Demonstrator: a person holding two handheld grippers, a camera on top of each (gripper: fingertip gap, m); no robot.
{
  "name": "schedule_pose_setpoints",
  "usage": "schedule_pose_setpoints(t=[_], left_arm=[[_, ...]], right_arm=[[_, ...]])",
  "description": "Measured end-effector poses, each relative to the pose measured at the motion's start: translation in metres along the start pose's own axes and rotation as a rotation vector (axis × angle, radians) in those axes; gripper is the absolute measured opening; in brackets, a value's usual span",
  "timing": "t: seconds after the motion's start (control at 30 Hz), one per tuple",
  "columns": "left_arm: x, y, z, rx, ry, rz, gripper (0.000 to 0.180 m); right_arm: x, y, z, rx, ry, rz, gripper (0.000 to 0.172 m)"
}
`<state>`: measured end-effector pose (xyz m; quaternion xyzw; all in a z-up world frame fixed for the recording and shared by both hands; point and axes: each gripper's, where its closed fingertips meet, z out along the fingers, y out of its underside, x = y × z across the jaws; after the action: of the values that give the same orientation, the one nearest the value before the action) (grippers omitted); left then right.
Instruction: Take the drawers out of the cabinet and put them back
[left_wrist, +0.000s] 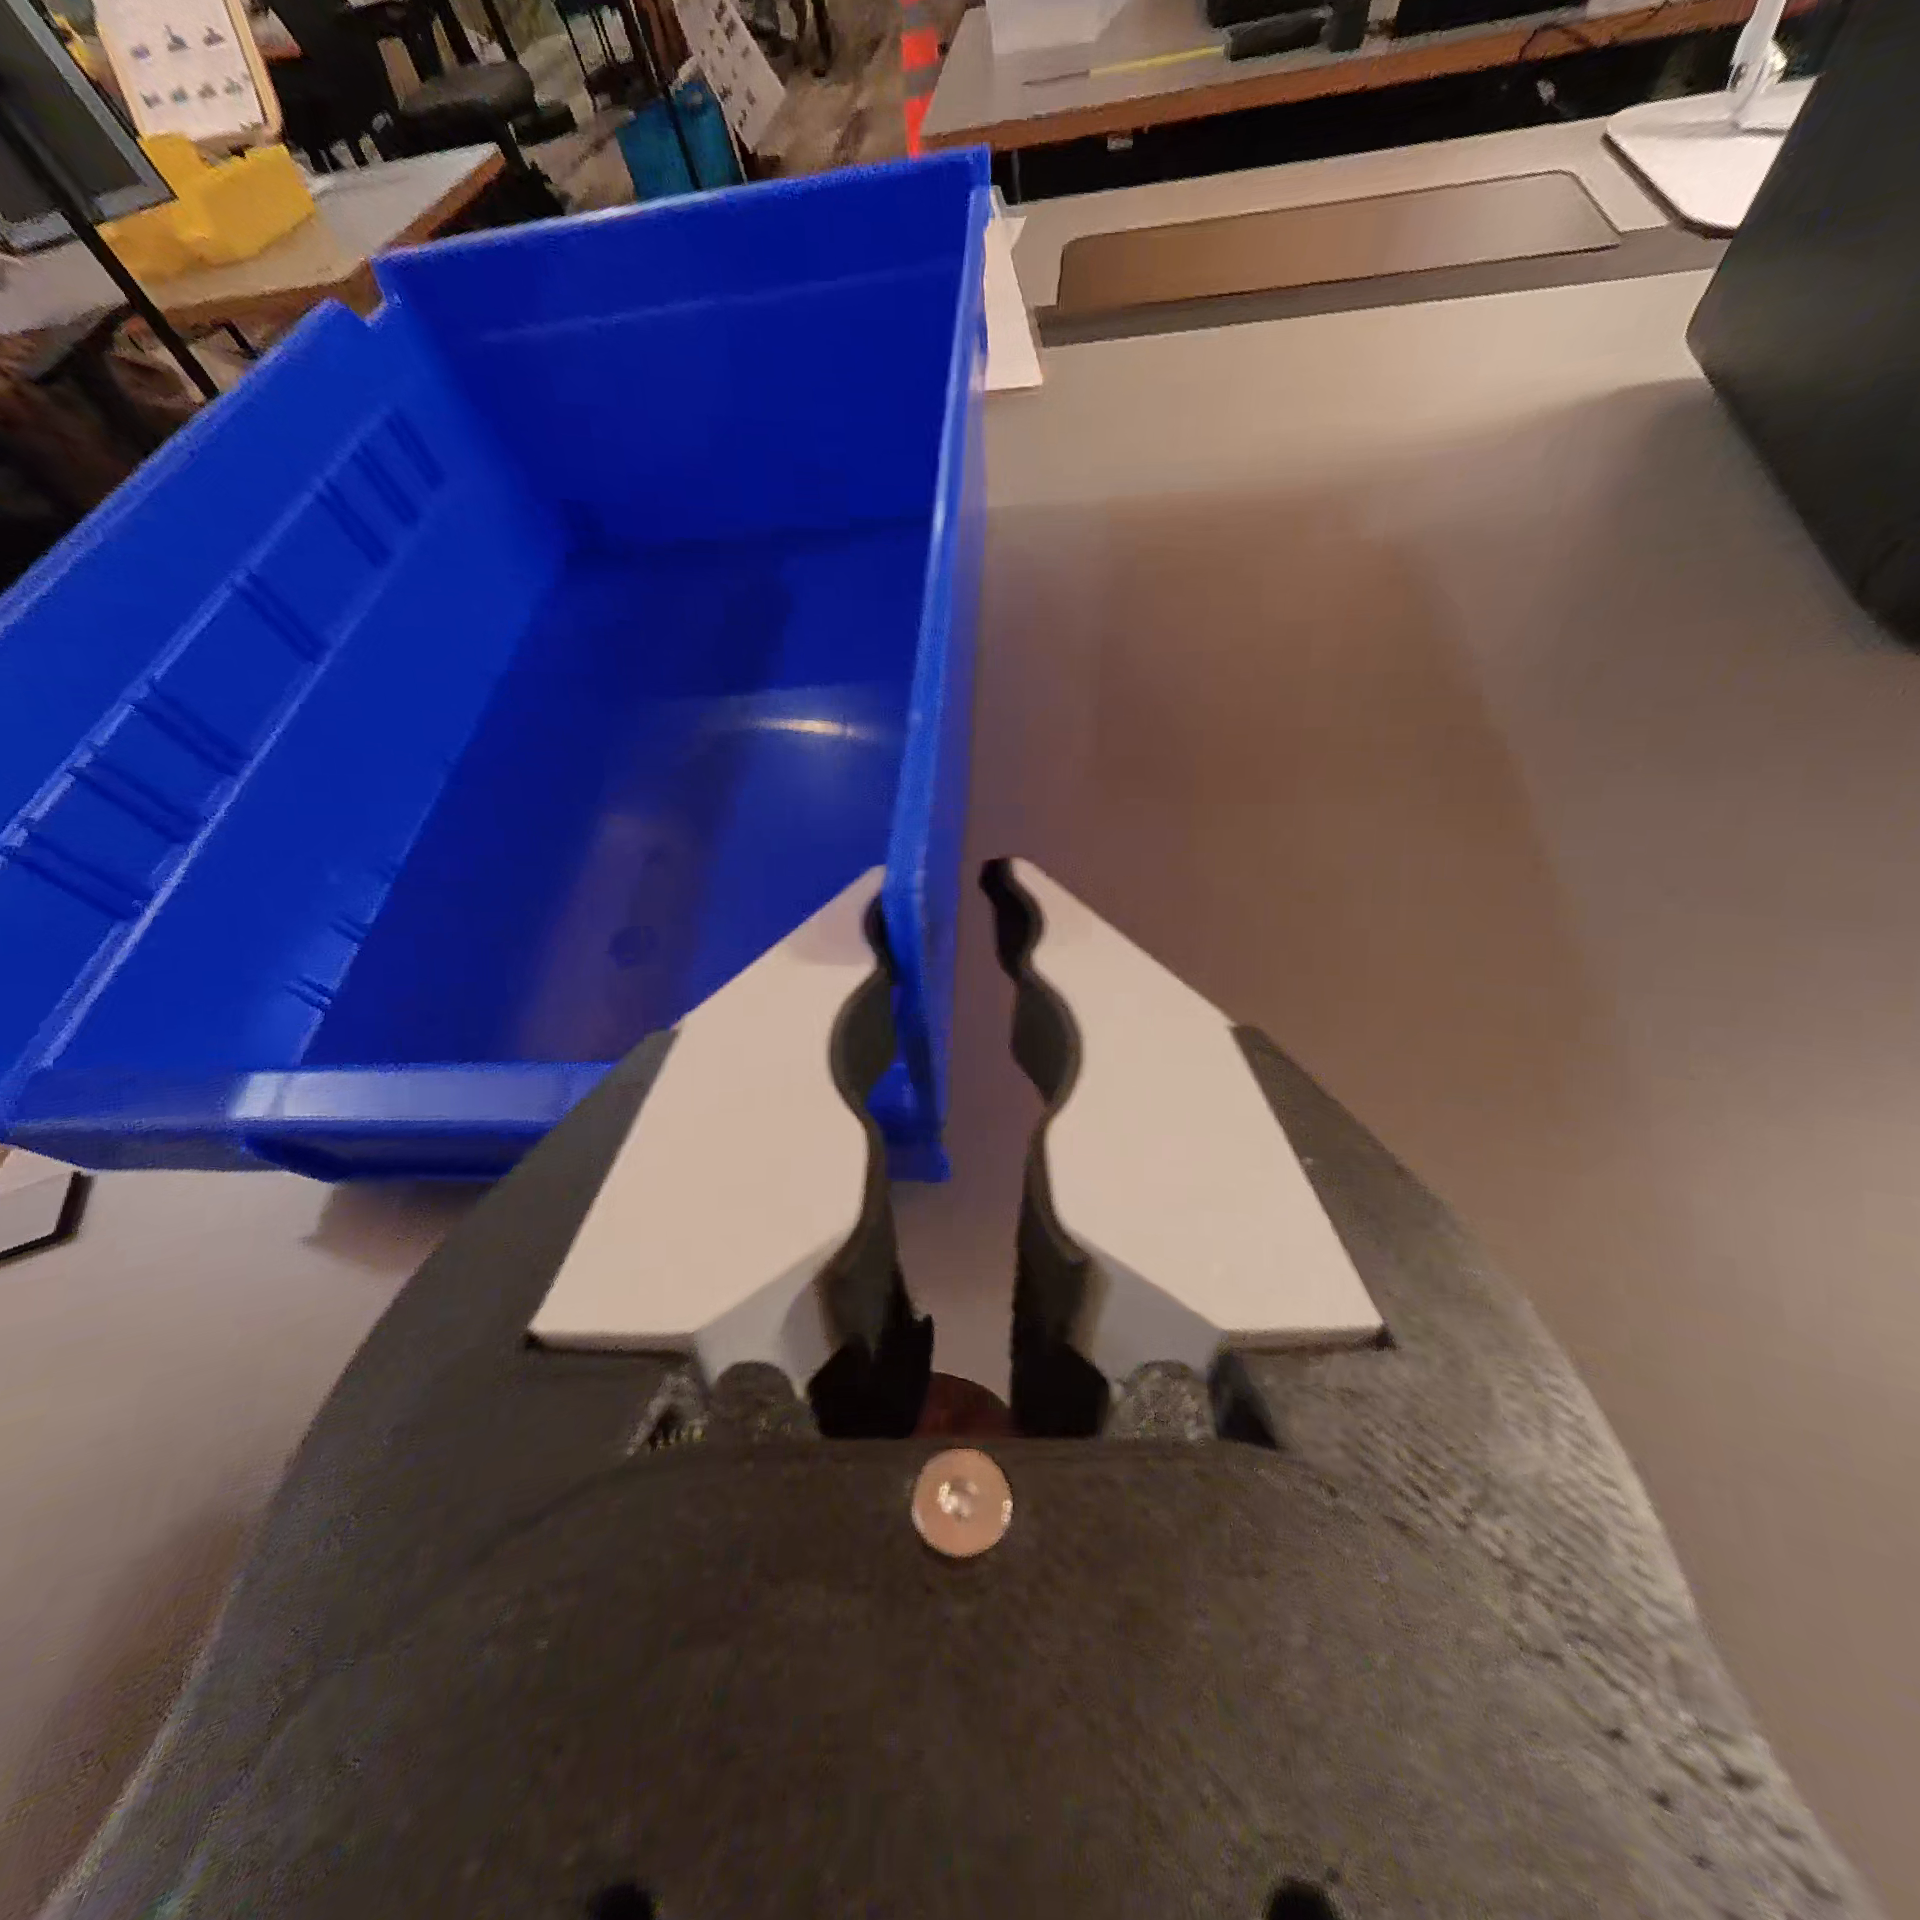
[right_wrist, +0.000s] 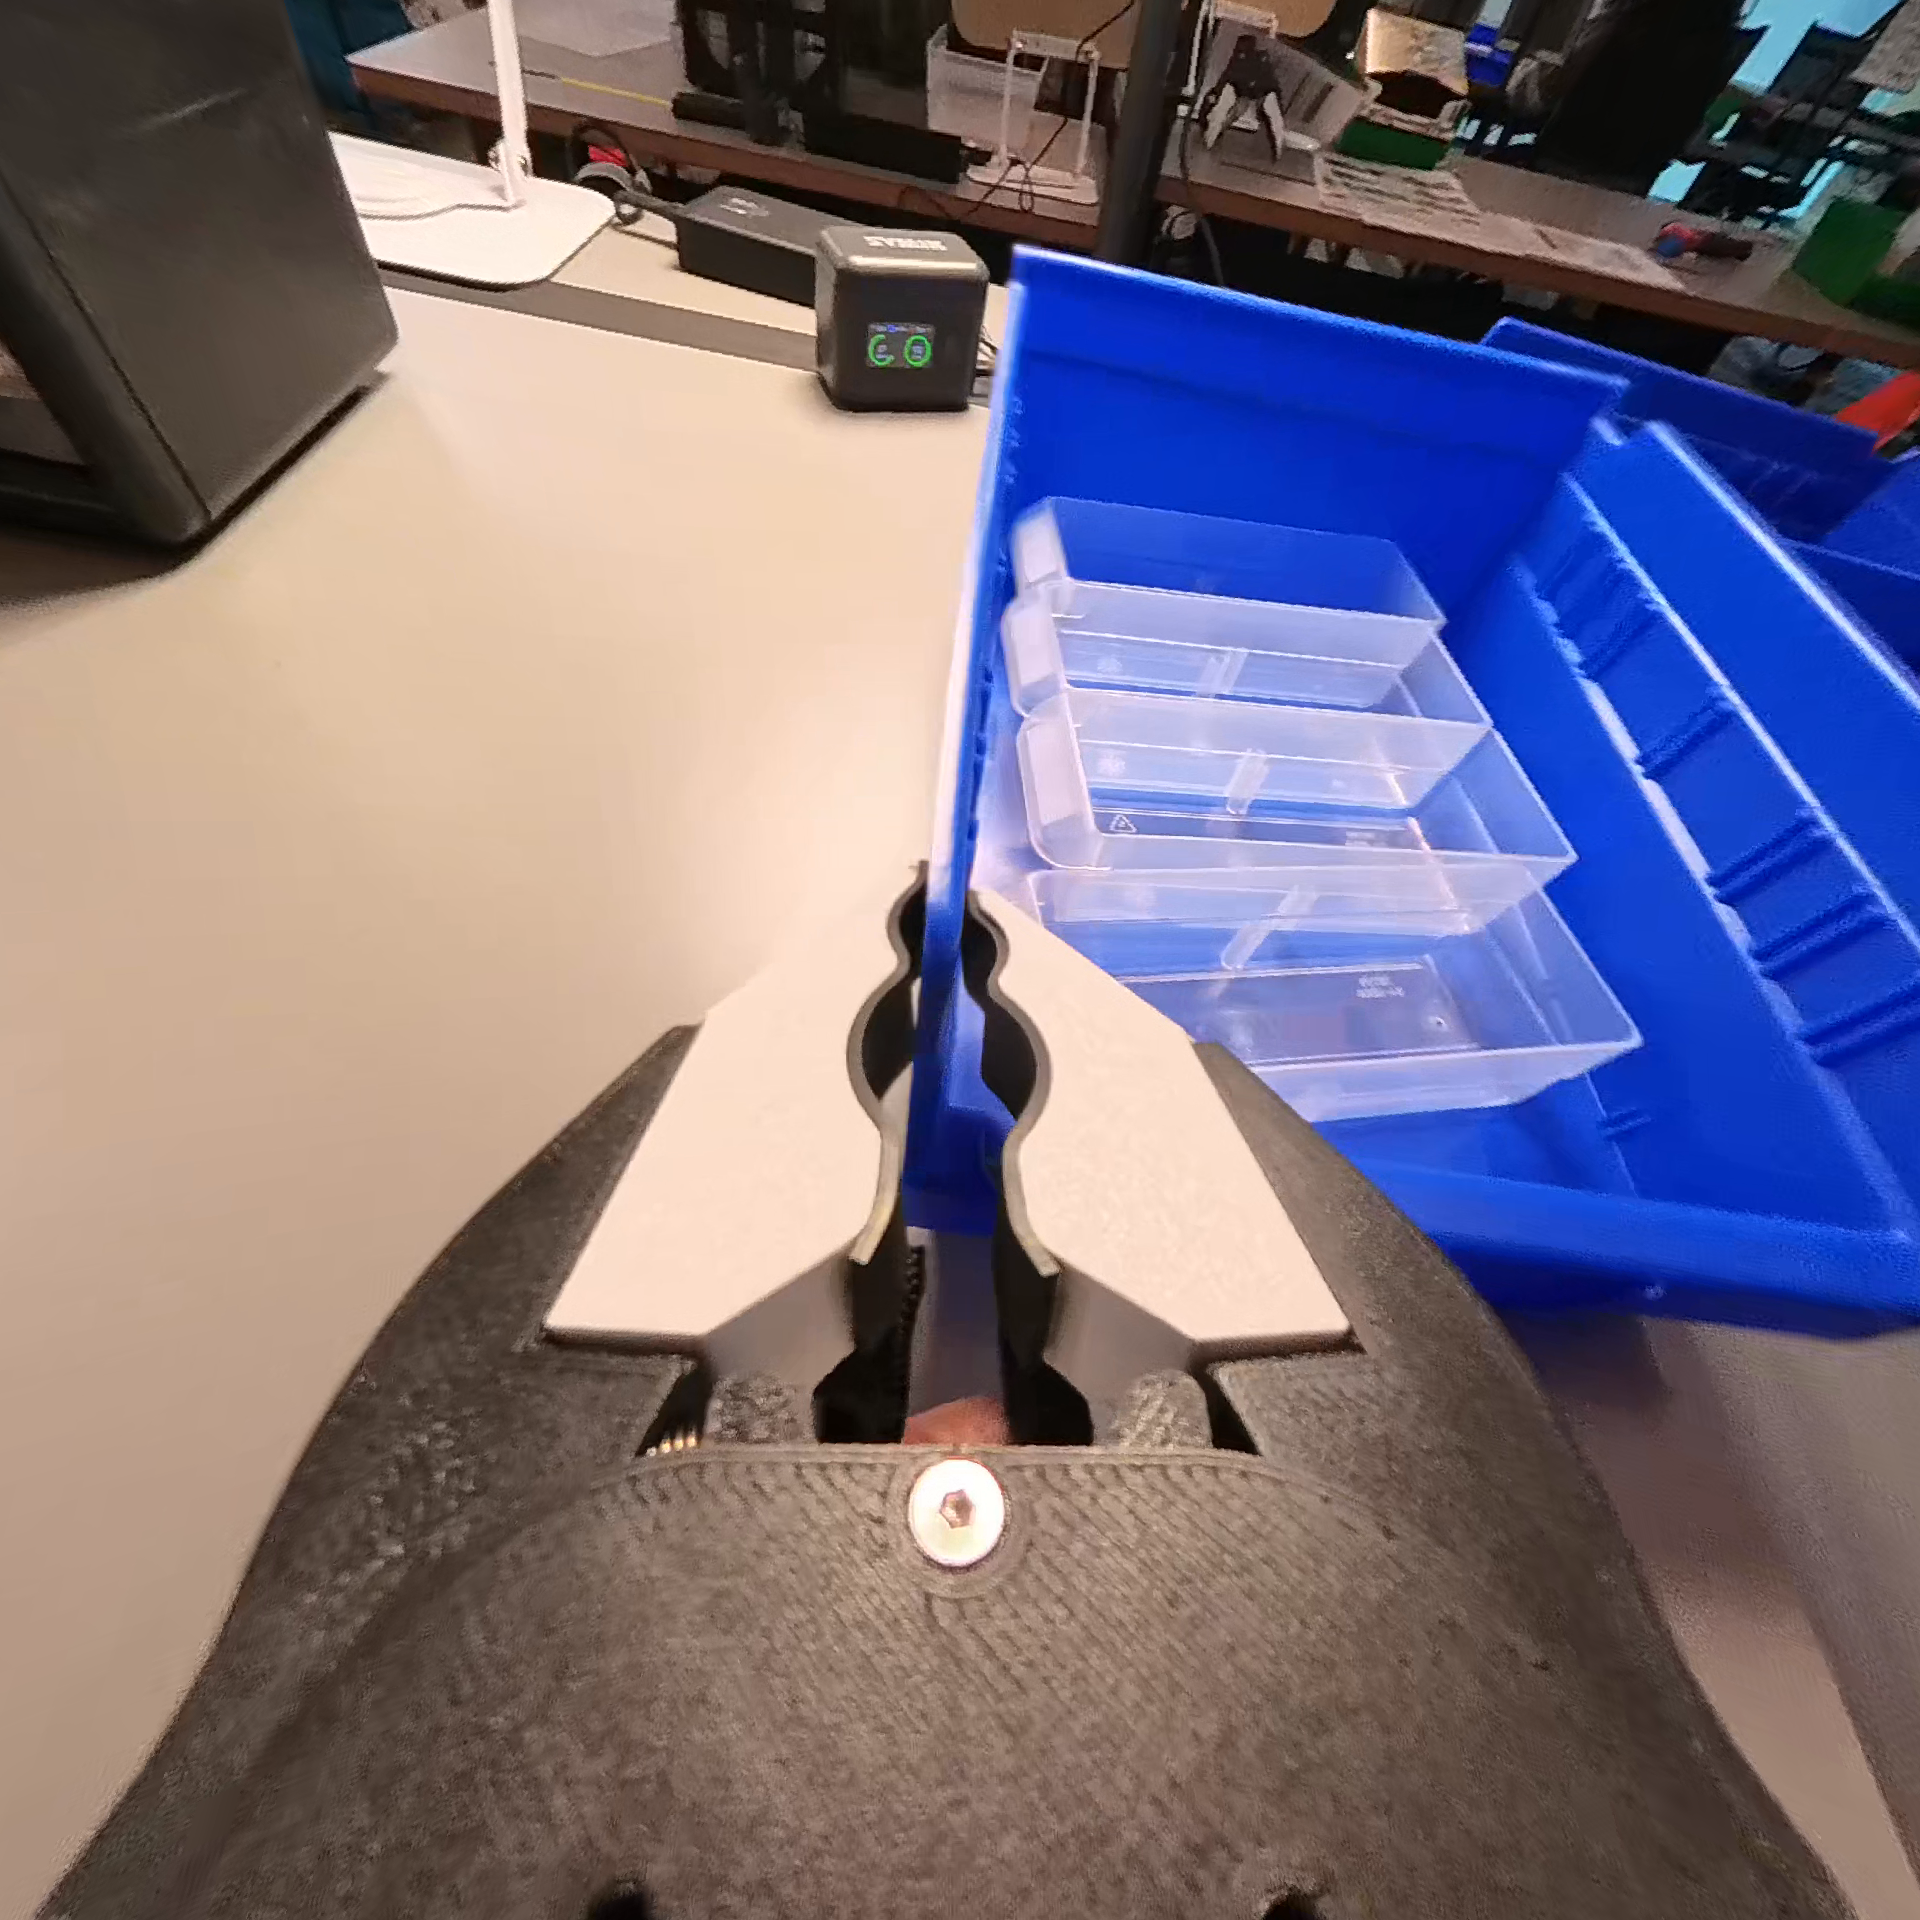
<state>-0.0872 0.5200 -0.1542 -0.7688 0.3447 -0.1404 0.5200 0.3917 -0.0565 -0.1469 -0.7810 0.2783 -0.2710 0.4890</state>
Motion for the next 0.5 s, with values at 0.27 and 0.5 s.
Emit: schedule_pose_setpoints(t=[0.27,0.5], left_arm=[[0.028,0.011,-0.041,0.082,0.12,0.087,0.003],[0.053,0.029,-0.099,0.137,0.348,0.155,0.002]], right_arm=[[-0.007,0.016,-0.044,0.05,-0.091,0.024,0.004],[-0.041,0.027,-0.084,0.077,-0.203,-0.095,0.004]])
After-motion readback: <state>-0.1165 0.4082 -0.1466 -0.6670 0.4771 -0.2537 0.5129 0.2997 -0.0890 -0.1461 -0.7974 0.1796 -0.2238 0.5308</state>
